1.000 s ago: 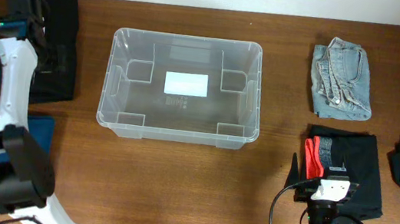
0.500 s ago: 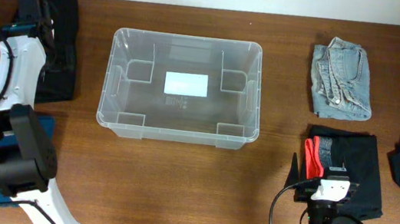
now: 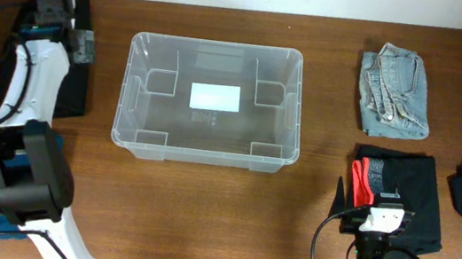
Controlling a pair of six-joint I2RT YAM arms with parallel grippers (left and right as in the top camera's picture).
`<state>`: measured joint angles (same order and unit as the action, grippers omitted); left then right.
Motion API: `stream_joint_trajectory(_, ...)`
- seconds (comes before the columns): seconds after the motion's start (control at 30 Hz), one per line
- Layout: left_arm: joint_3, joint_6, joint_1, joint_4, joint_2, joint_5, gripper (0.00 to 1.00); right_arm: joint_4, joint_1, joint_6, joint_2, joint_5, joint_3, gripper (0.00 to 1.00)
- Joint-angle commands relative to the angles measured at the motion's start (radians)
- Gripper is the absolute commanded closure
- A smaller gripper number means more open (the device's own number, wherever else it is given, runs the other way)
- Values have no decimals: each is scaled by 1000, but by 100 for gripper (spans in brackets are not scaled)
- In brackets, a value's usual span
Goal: Pack container
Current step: 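Lower the left gripper onto the black garment and close on it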
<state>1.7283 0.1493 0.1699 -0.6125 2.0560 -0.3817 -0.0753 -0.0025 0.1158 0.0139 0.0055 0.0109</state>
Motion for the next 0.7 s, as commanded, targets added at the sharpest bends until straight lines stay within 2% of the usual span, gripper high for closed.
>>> stream_joint_trajectory(0.0,16,55,-9,11,66,-55,1,-6,-6,4,-10,6,-5,2)
stream_joint_trajectory(0.17,16,68,-10,10,135,-124,0,-6,-6,4,-10,6,-5,2)
stream_joint_trajectory(0.67,16,77,-32,51,186,-121,0,-6,-6,4,-10,6,-5,2)
